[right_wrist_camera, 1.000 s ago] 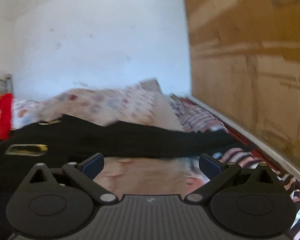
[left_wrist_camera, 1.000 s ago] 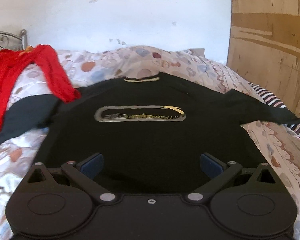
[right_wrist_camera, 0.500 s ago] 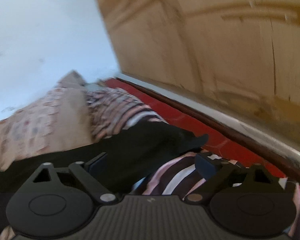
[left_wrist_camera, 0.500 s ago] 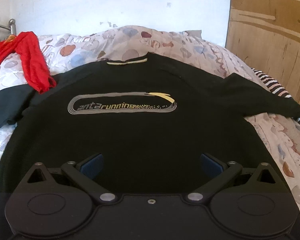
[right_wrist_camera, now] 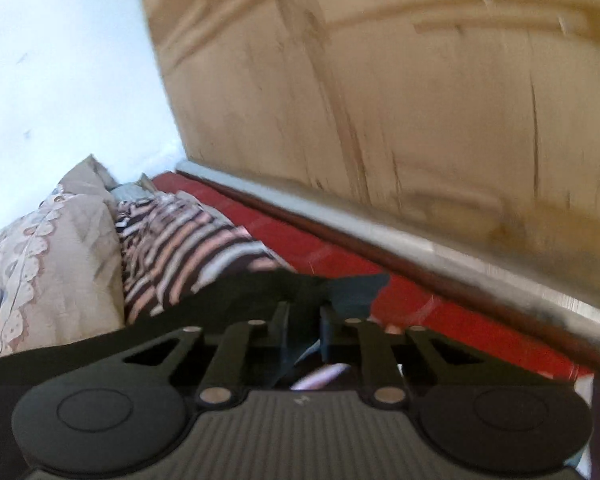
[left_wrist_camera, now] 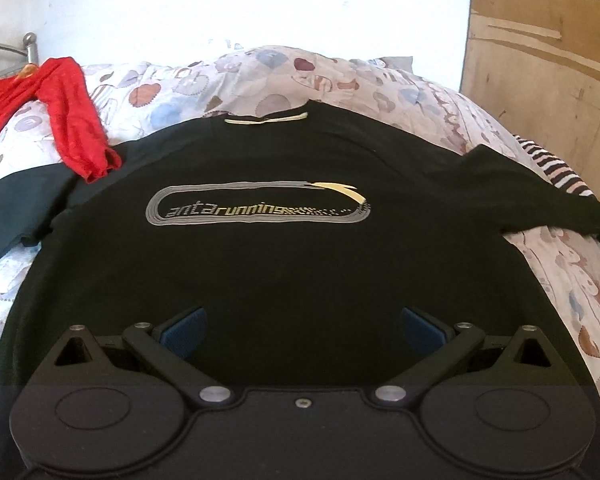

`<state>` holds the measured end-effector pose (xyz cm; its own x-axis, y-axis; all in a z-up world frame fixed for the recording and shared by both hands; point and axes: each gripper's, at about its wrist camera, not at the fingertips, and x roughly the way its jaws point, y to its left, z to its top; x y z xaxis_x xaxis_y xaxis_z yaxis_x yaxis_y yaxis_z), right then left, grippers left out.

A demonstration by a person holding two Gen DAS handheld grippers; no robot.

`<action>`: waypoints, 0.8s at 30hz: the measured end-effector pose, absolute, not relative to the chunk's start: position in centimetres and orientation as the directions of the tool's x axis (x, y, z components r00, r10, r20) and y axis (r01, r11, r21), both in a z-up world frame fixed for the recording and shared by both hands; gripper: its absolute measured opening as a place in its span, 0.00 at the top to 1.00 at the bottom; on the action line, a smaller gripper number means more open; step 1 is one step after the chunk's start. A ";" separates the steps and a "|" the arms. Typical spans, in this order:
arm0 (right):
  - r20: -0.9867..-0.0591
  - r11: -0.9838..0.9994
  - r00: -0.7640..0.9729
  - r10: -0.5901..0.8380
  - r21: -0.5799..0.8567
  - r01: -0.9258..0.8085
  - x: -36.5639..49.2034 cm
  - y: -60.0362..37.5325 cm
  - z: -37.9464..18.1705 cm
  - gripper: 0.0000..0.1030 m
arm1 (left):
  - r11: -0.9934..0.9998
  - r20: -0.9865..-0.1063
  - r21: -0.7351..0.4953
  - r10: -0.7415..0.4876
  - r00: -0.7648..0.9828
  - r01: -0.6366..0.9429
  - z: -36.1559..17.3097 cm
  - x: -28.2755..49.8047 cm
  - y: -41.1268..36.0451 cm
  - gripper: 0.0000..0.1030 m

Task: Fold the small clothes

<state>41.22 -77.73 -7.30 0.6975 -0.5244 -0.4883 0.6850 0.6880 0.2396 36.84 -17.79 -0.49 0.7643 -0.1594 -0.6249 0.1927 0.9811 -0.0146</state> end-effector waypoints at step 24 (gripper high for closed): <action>-0.107 0.948 0.992 0.064 -0.305 -0.094 43.6 -36.6 12.2 0.87 | 0.987 -0.531 -0.143 -0.016 0.847 -0.071 3.5 33.8 -4.1 0.01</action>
